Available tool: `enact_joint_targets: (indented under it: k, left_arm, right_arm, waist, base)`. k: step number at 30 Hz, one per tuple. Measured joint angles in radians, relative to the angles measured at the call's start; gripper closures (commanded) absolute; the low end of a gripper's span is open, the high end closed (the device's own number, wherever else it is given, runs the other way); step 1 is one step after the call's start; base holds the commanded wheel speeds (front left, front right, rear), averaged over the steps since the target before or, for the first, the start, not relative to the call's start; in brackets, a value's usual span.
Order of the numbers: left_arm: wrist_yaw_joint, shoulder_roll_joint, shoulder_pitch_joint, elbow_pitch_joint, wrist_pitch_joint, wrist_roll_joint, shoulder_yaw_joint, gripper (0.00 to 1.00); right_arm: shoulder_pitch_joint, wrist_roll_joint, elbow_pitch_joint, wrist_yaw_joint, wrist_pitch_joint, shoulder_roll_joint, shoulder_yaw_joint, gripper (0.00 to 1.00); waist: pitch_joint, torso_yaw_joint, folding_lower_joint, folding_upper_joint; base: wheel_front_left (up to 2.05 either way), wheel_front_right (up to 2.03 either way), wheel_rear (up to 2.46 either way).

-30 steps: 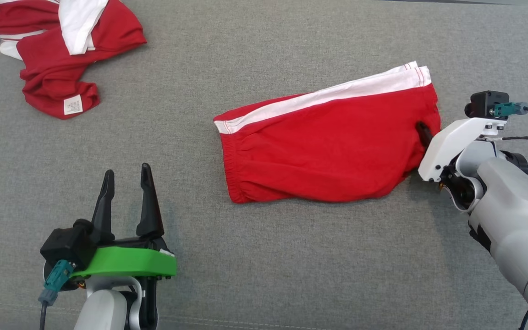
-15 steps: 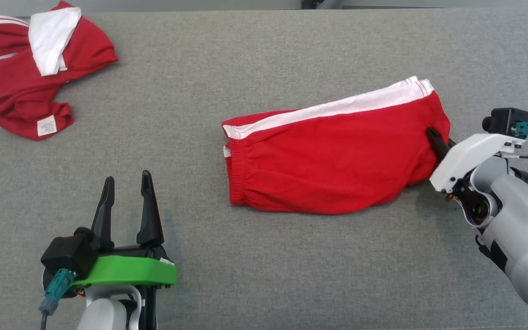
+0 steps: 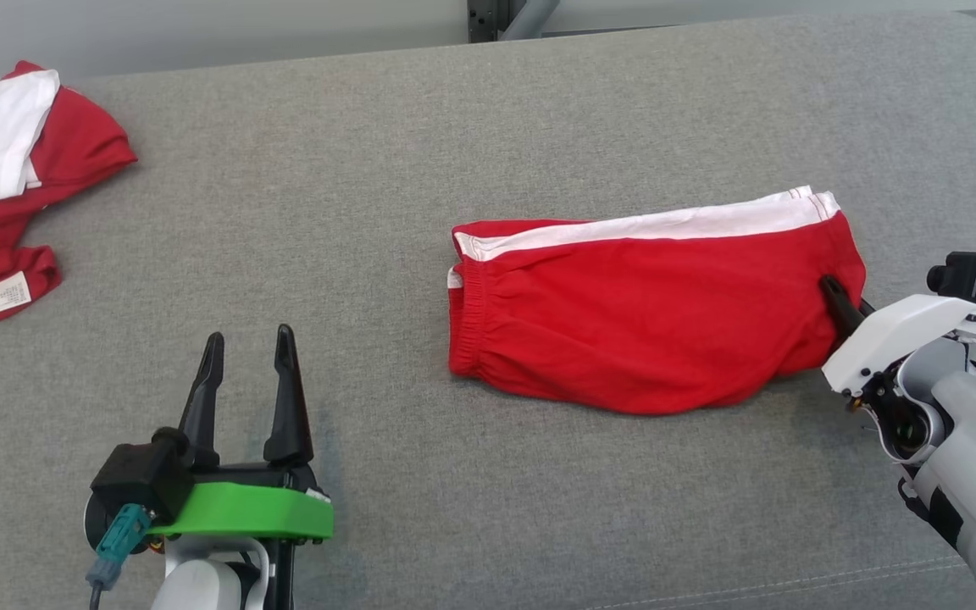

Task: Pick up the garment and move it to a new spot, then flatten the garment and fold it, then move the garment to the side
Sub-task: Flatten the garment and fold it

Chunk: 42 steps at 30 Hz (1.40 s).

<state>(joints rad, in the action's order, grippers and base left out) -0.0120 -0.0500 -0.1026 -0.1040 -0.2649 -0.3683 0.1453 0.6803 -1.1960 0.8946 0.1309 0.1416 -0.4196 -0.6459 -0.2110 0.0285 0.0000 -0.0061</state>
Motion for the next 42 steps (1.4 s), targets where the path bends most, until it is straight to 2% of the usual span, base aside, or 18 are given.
enact_joint_targets:
  k: [7,14,19,25,33,42]
  left_arm:
    - [-0.001,0.0,0.01,-0.012,0.0,0.014,0.004,0.0]
    - [0.004,0.0,0.033,-0.018,0.0,0.017,-0.009,0.0]
    - [0.016,0.0,0.056,-0.014,0.0,0.016,-0.017,0.0]
    - [0.022,0.0,0.079,-0.006,0.0,0.017,-0.046,0.0]
    - [0.021,0.0,0.087,-0.002,0.0,0.009,-0.052,0.0]
    - [0.027,0.0,0.086,-0.002,0.0,0.0,-0.045,0.0]
  right_arm:
    - [0.0,-0.003,-0.02,0.0,0.028,0.012,-0.012,1.0]
    - [0.009,0.043,-0.124,0.0,0.051,0.02,-0.061,1.0]
    - [0.011,0.086,-0.199,0.0,0.048,0.057,-0.1,1.0]
    - [0.011,0.124,-0.24,0.0,0.027,0.136,-0.122,1.0]
    - [0.024,0.154,-0.135,0.0,0.018,0.258,-0.099,1.0]
    - [0.045,0.198,-0.003,0.0,0.01,0.333,-0.113,1.0]
  waist:
    - [0.025,0.009,0.0,0.0]
    - [0.067,0.004,0.0,0.0]
    - [0.096,-0.009,0.0,0.0]
    - [0.115,-0.037,0.0,0.0]
    - [0.118,-0.086,0.0,0.0]
    - [0.111,-0.134,0.0,0.0]
  base:
    - [0.0,0.0,0.0]
    - [0.0,0.0,0.0]
    - [0.0,0.0,0.0]
    - [0.0,0.0,0.0]
    - [0.0,0.0,0.0]
    - [0.0,0.0,0.0]
